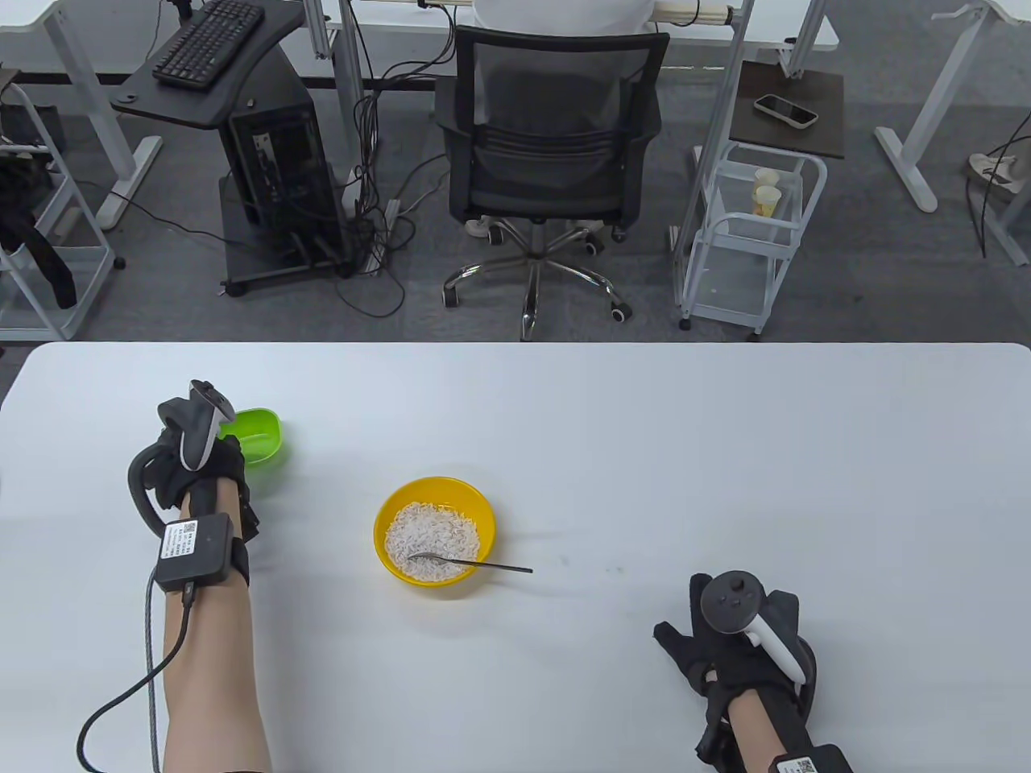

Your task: Scoop rice into small dish

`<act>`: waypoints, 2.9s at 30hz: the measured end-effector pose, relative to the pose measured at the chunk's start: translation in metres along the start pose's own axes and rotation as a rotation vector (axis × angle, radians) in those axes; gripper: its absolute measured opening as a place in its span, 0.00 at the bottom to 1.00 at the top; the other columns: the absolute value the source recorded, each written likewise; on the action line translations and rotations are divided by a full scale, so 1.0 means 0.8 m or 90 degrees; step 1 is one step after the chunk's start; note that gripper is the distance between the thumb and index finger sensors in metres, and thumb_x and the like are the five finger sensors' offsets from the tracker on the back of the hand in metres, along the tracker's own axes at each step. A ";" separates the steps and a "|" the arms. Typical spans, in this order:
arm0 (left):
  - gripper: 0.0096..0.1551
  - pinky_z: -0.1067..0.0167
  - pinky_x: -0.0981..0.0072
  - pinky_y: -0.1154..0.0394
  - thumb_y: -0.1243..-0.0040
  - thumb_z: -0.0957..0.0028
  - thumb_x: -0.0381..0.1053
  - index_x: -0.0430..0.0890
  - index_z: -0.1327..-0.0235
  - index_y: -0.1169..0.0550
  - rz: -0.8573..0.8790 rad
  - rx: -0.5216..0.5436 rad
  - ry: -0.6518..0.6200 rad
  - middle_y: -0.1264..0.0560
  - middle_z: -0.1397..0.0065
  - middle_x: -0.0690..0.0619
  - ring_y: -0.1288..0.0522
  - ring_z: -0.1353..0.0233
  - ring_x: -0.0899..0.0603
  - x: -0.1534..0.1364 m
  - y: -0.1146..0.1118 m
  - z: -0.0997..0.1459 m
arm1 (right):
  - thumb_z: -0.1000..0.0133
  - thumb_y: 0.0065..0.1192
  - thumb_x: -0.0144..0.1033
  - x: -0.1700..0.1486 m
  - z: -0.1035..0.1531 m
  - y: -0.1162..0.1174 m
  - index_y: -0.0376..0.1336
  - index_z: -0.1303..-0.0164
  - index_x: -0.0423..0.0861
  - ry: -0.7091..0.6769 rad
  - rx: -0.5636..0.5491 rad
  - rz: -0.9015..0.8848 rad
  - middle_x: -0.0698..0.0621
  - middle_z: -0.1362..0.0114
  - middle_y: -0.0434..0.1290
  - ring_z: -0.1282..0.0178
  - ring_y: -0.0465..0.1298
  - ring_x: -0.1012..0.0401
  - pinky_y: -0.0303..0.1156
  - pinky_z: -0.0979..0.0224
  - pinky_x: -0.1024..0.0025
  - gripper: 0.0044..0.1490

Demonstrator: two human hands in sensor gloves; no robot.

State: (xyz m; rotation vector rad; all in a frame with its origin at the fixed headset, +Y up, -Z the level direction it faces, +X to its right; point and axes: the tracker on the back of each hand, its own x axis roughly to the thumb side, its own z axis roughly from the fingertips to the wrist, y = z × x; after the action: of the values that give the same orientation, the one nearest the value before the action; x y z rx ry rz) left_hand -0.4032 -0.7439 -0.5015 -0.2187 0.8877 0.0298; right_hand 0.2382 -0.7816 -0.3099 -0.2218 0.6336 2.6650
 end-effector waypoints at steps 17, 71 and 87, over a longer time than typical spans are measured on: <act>0.25 0.29 0.49 0.28 0.39 0.46 0.54 0.49 0.37 0.22 0.108 0.031 -0.068 0.09 0.56 0.60 0.12 0.51 0.52 -0.021 0.026 0.035 | 0.36 0.48 0.58 0.000 0.003 -0.005 0.27 0.17 0.46 0.005 -0.032 -0.009 0.34 0.15 0.25 0.21 0.26 0.31 0.27 0.33 0.21 0.54; 0.38 0.21 0.40 0.39 0.47 0.48 0.67 0.58 0.24 0.35 0.140 0.148 -0.339 0.23 0.24 0.57 0.25 0.23 0.45 -0.077 0.020 0.314 | 0.36 0.48 0.58 0.031 0.025 -0.009 0.28 0.17 0.45 -0.081 -0.053 0.044 0.32 0.16 0.25 0.21 0.27 0.30 0.28 0.33 0.21 0.54; 0.44 0.17 0.39 0.50 0.50 0.49 0.71 0.67 0.21 0.51 0.052 0.086 -0.323 0.53 0.09 0.61 0.53 0.10 0.44 -0.120 -0.032 0.234 | 0.37 0.50 0.56 0.040 0.028 -0.015 0.29 0.17 0.44 -0.123 -0.122 0.022 0.33 0.15 0.28 0.21 0.28 0.31 0.29 0.32 0.21 0.53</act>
State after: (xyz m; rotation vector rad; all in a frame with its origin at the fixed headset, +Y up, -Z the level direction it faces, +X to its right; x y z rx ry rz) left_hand -0.3175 -0.7251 -0.3086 -0.0425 0.3897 0.0963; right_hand 0.2129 -0.7504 -0.3022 -0.0039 0.3245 2.7375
